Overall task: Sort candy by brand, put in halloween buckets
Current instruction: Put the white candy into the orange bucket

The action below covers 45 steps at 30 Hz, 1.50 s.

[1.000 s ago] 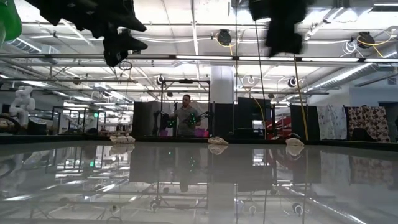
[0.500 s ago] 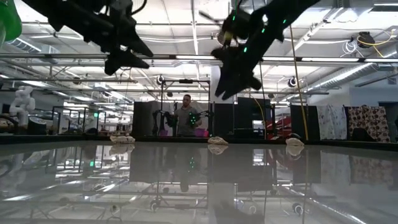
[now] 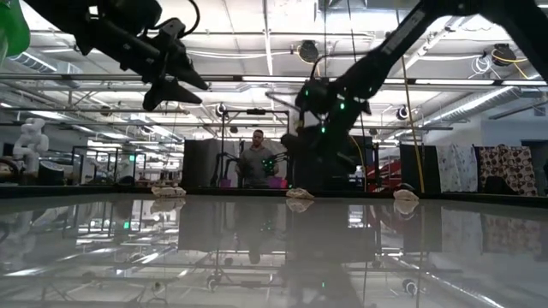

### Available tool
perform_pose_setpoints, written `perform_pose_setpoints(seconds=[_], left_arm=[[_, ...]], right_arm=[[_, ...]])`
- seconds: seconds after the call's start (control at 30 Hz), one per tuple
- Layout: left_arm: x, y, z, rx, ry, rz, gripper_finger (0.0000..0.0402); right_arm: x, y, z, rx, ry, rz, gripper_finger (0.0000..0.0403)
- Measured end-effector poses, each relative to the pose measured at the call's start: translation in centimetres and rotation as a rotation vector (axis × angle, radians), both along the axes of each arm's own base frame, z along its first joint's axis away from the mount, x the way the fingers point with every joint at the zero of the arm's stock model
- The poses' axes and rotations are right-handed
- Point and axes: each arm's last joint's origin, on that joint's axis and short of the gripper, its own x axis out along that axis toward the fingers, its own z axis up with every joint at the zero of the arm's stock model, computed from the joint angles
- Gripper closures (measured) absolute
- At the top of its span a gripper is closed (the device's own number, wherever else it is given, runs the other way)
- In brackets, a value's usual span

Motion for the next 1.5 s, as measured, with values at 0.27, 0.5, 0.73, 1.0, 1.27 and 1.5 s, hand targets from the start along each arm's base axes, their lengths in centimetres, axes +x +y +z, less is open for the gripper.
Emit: perform_pose_setpoints(seconds=[0.27,0.5,0.73,1.0,1.27,1.5], left_arm=[[-0.3,0.5,-0.1,-0.004,0.004,-0.02,0.0224],[-0.4,0.5,-0.4,-0.02,0.028,-0.019,0.0224],[-0.5,0.3,-0.6,-0.049,0.042,-0.048,0.0224],[-0.5,0.2,-0.7,-0.068,0.046,-0.071,0.0224],[-0.7,-0.1,-1.2,-0.115,0.093,-0.095,0.0224],[-0.5,-1.3,-1.6,-0.146,0.143,-0.151,0.0224]], right_arm=[[0.0,-0.4,-2.0,0.062,0.021,-0.06,0.0259],[-0.4,-0.1,-2.2,0.086,0.084,-0.066,0.0379],[0.5,0.2,-0.8,0.102,0.13,-0.009,0.0401],[3.3,2.6,5.8,0.131,0.22,0.29,0.0402],[3.0,8.4,12.0,0.409,0.314,0.712,0.0403],[2.1,15.0,15.1,0.505,0.423,0.804,0.0403]])
